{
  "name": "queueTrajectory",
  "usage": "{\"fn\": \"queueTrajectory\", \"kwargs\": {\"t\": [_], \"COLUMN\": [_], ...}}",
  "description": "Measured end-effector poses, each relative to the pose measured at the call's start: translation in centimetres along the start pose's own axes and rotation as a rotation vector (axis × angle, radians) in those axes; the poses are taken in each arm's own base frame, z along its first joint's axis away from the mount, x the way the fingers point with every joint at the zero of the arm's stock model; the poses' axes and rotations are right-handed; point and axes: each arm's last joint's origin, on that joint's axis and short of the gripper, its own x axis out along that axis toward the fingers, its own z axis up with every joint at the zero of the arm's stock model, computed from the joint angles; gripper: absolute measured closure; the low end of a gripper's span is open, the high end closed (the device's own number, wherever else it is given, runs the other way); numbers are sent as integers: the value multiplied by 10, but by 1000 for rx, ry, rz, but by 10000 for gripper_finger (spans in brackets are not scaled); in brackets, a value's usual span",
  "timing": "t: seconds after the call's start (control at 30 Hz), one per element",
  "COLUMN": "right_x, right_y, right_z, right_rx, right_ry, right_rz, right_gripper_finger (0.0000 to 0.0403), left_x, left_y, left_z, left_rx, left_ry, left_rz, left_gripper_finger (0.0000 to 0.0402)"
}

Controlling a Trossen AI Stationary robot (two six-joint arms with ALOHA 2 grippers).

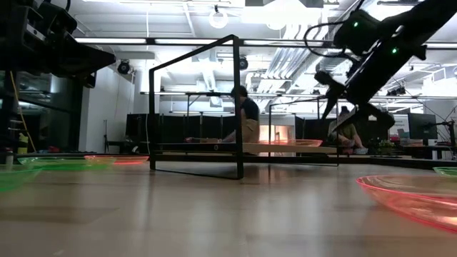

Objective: Place and stack plates onto a shelf
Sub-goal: Stack the top orange plate on top of the orange plate on the shelf

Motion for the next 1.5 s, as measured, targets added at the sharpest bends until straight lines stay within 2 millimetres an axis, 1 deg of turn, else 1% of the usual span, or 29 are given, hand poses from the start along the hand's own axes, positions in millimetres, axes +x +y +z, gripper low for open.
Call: {"fn": "queueTrajectory", "kwargs": {"t": [0.2, 0.3, 0.37, 0.47, 0.63, 0.73, 0.87, 0.93, 1.07, 1.1, 1.2, 1.3, 1.33, 1.4, 1.5], "right_x": [-24, -38, -48, -64, -89, -100, -106, -106, -107, -107, -108, -108, -108, -108, -107], "right_y": [8, 15, 22, 34, 55, 60, 62, 62, 62, 62, 62, 62, 62, 62, 62], "right_z": [6, 8, 10, 13, 15, 13, 9, 7, 6, 6, 5, 5, 5, 5, 7], "right_rx": [-88, -168, -233, -306, -351, -386, -416, -408, -379, -372, -364, -364, -366, -366, -361], "right_ry": [2, 22, 48, 84, 87, 53, 45, 47, 55, 58, 58, 60, 59, 58, 31], "right_rz": [144, 266, 386, 613, 977, 1099, 1143, 1138, 1130, 1129, 1125, 1126, 1126, 1126, 1108], "right_gripper_finger": [263, 263, 263, 263, 263, 263, 263, 263, 263, 263, 263, 263, 263, 263, 263], "left_x": [0, 0, 0, 0, 0, 0, 0, 0, -7, -10, -20, -27, -27, -22, -6], "left_y": [0, 0, 0, 0, 0, 0, 0, -1, 0, 1, 3, 7, 8, 8, 7], "left_z": [0, 0, 0, 0, 0, 0, 2, 9, 36, 43, 59, 66, 69, 77, 97], "left_rx": [0, 0, 0, 0, 0, 0, -11, -138, -431, -468, -505, -565, -602, -645, -618], "left_ry": [0, 1, 0, 0, 0, 0, -18, -93, -389, -469, -686, -802, -807, -741, -538], "left_rz": [0, 0, 0, 0, 0, 0, -1, -31, -41, -37, 19, 107, 130, 175, 251], "left_gripper_finger": [401, 401, 401, 401, 401, 401, 401, 401, 401, 401, 401, 401, 401, 398, 378]}}
